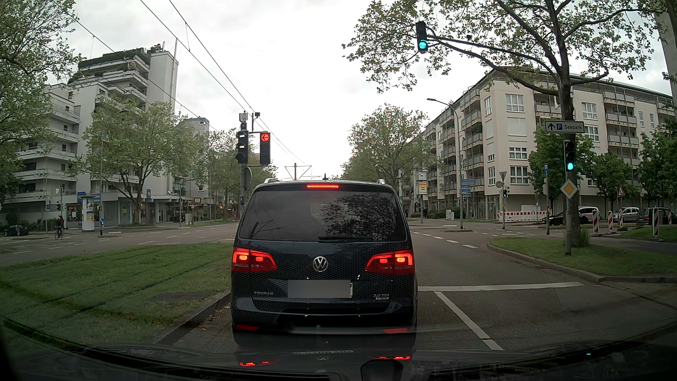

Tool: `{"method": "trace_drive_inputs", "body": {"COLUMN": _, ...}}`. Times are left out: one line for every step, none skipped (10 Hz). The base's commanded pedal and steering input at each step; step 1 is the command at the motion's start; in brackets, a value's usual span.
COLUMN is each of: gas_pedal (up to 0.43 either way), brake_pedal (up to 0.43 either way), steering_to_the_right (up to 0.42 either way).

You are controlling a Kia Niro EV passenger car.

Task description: Follow the waypoints while adhering to traffic rules and regulations

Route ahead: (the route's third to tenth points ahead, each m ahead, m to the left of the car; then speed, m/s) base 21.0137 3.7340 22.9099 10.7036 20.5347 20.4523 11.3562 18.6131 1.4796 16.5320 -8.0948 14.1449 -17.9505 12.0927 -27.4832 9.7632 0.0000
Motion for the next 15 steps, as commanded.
{"method": "trace_drive_inputs", "body": {"gas_pedal": 0.0, "brake_pedal": 0.256, "steering_to_the_right": -0.004}}
{"method": "trace_drive_inputs", "body": {"gas_pedal": 0.0, "brake_pedal": 0.256, "steering_to_the_right": -0.004}}
{"method": "trace_drive_inputs", "body": {"gas_pedal": 0.0, "brake_pedal": 0.256, "steering_to_the_right": -0.004}}
{"method": "trace_drive_inputs", "body": {"gas_pedal": 0.0, "brake_pedal": 0.256, "steering_to_the_right": -0.004}}
{"method": "trace_drive_inputs", "body": {"gas_pedal": 0.0, "brake_pedal": 0.262, "steering_to_the_right": -0.004}}
{"method": "trace_drive_inputs", "body": {"gas_pedal": 0.0, "brake_pedal": 0.256, "steering_to_the_right": -0.004}}
{"method": "trace_drive_inputs", "body": {"gas_pedal": 0.0, "brake_pedal": 0.256, "steering_to_the_right": -0.004}}
{"method": "trace_drive_inputs", "body": {"gas_pedal": 0.0, "brake_pedal": 0.262, "steering_to_the_right": -0.004}}
{"method": "trace_drive_inputs", "body": {"gas_pedal": 0.0, "brake_pedal": 0.262, "steering_to_the_right": -0.004}}
{"method": "trace_drive_inputs", "body": {"gas_pedal": 0.0, "brake_pedal": 0.256, "steering_to_the_right": -0.004}}
{"method": "trace_drive_inputs", "body": {"gas_pedal": 0.0, "brake_pedal": 0.256, "steering_to_the_right": -0.004}}
{"method": "trace_drive_inputs", "body": {"gas_pedal": 0.0, "brake_pedal": 0.256, "steering_to_the_right": -0.004}}
{"method": "trace_drive_inputs", "body": {"gas_pedal": 0.0, "brake_pedal": 0.262, "steering_to_the_right": -0.004}}
{"method": "trace_drive_inputs", "body": {"gas_pedal": 0.0, "brake_pedal": 0.256, "steering_to_the_right": -0.004}}
{"method": "trace_drive_inputs", "body": {"gas_pedal": 0.0, "brake_pedal": 0.256, "steering_to_the_right": -0.004}}
